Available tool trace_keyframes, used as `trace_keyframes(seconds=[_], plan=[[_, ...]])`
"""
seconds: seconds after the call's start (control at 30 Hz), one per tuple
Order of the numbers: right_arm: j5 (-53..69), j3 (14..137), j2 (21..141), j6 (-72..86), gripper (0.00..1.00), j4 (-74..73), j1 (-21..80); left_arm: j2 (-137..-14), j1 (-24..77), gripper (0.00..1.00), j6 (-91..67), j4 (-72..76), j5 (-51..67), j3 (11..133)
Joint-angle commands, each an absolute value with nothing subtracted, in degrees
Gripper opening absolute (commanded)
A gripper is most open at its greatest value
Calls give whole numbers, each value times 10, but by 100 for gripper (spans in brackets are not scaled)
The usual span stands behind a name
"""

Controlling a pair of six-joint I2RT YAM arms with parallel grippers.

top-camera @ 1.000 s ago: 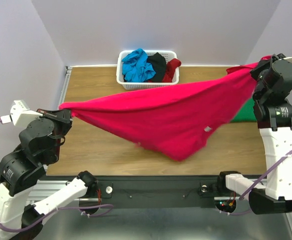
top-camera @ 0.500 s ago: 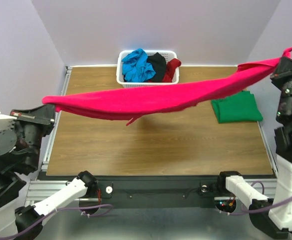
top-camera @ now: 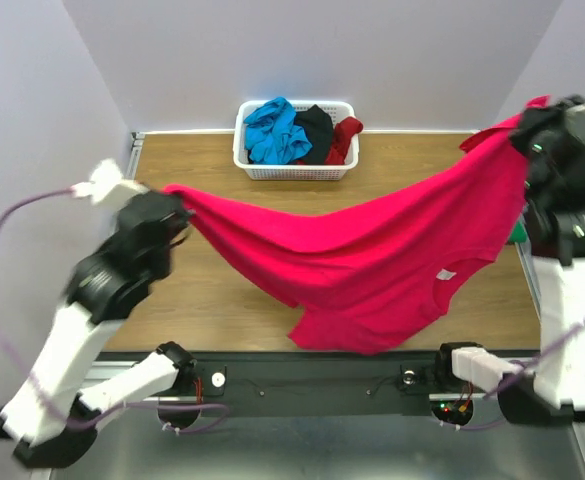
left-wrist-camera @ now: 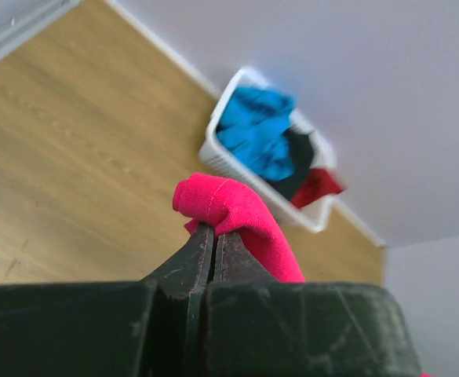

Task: Fold and stack the t-shirts
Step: Flatten the tshirt out

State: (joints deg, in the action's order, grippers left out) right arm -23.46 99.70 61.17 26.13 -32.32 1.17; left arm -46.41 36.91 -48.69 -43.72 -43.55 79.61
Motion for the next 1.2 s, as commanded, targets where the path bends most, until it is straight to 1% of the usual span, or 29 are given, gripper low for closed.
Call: trace_keyframes(seconds=[0.0,0.03,0.07,0.1,0.13,0.17,0.2,0.23,0.27,0.3,0.33,0.37,0.4,0.43,0.47,0.5,0.53,0.57,0.67,0.7,0.73,0.77,0.8,0.9,0.93,0.97,1.03,1.17], plan=[[-215,950,714,256,0,-291,8,-578,290,0,-472,-333,-362,679],[-216,941,732,251,0,-280,8,-592,259,0,-459,-310,-329,652],[-214,925,754,244,0,-266,8,-608,231,0,-452,-268,-264,630],[-215,919,794,238,0,-253,8,-625,173,0,-441,-244,-229,591],[-210,917,822,236,0,-236,8,-661,148,1,-430,-224,-195,578],[-200,918,848,231,0,-229,8,-683,129,21,-416,-210,-142,570],[-190,932,874,227,0,-225,8,-704,113,41,-401,-187,-122,570],[-175,945,935,223,1,-221,9,-748,96,97,-383,-184,-105,578],[-165,959,962,219,3,-220,8,-770,92,98,-373,-194,-102,591],[-157,997,993,210,16,-220,8,-788,91,98,-367,-202,-104,624],[-137,1011,1034,206,25,-221,9,-815,90,98,-361,-209,-115,636],[-122,1025,1050,205,31,-221,9,-823,89,98,-356,-214,-118,647],[-111,1033,1059,207,54,-221,8,-828,87,98,-351,-217,-120,659],[-79,1037,1062,207,64,-221,9,-828,82,98,-350,-217,-122,662],[-67,1034,1057,209,70,-221,9,-824,78,98,-350,-218,-122,661],[-59,1028,1052,214,81,-221,11,-820,76,98,-354,-219,-125,653],[-51,1014,1043,212,84,-221,13,-807,75,98,-357,-218,-128,645],[-48,1003,1021,203,100,-221,17,-800,73,98,-360,-217,-131,636],[-49,925,963,196,100,-224,36,-770,69,98,-373,-220,-141,591],[-49,897,909,200,100,-224,43,-762,68,98,-379,-226,-143,565],[-53,868,882,203,100,-224,63,-745,63,98,-390,-227,-146,549],[-59,794,847,208,100,-225,79,-733,61,98,-395,-217,-145,535],[-68,759,791,230,100,-226,95,-715,52,98,-398,-208,-142,500],[-80,605,705,316,100,-238,190,-695,33,98,-402,-174,-109,445],[-95,571,656,339,100,-243,254,-689,23,98,-402,-171,-88,437],[-104,509,639,379,100,-243,283,-686,18,98,-400,-164,-78,422],[-117,470,617,409,100,-256,328,-672,13,98,-402,-156,-69,410],[-121,413,632,434,100,-278,345,-649,9,98,-418,-150,-79,385]])
